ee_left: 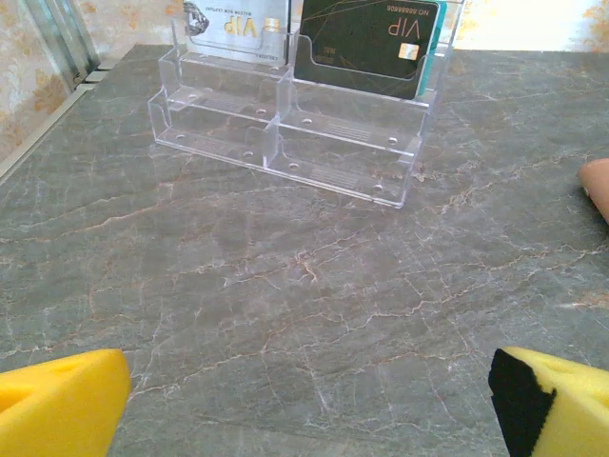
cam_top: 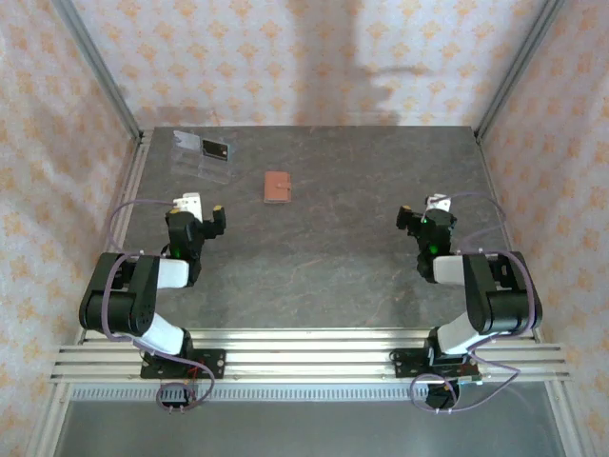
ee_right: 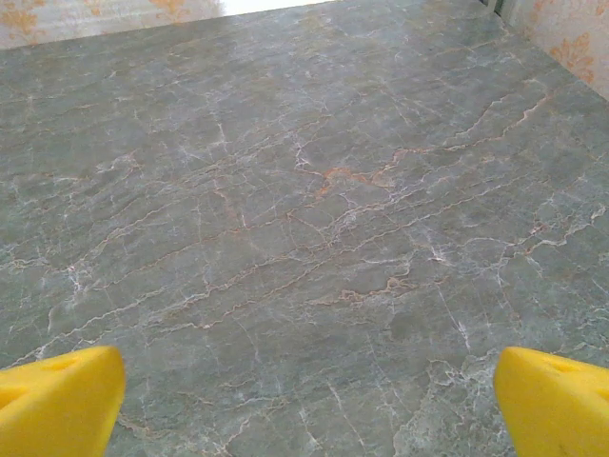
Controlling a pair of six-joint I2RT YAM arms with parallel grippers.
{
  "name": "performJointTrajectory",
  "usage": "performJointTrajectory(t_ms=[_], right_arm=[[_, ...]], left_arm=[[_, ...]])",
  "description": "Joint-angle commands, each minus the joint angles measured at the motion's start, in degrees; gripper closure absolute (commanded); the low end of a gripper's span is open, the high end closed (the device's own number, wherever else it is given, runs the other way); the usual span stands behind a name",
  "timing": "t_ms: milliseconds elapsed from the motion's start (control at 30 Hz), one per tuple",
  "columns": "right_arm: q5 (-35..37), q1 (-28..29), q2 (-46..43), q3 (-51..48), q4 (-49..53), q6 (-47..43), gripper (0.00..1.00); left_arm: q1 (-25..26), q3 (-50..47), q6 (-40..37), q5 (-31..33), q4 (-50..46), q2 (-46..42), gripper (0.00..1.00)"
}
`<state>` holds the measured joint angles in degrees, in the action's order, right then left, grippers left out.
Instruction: Put the credit cards into the card holder
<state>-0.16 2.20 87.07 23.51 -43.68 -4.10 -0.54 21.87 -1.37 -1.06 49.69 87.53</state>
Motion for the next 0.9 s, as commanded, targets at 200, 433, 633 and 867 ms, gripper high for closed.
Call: performJointTrajectory(t_ms=[200,433,633,867], right_arm=[[1.0,-0.4,0.1,0.8,-0.3,0.3,0.01],[1.0,-0.3,0.1,0.8,-0.3,0.2,0.01],[1.0,-0.4,0.1,0.8,-0.3,0.4,0.01],[1.0,-0.4,0.1,0.8,-0.3,0.4,0.01]], left_arm=[[-0.1,0.8,0.3,1.7,0.1,0.2,0.0],[0.0,0.8,0.3,1.8,0.1,0.2,0.0],[0.1,0.6,0.1,1.8,0.5,0.2,0.0],[0.1,0.6,0.2,1.7,0.4,0.2,0.0]])
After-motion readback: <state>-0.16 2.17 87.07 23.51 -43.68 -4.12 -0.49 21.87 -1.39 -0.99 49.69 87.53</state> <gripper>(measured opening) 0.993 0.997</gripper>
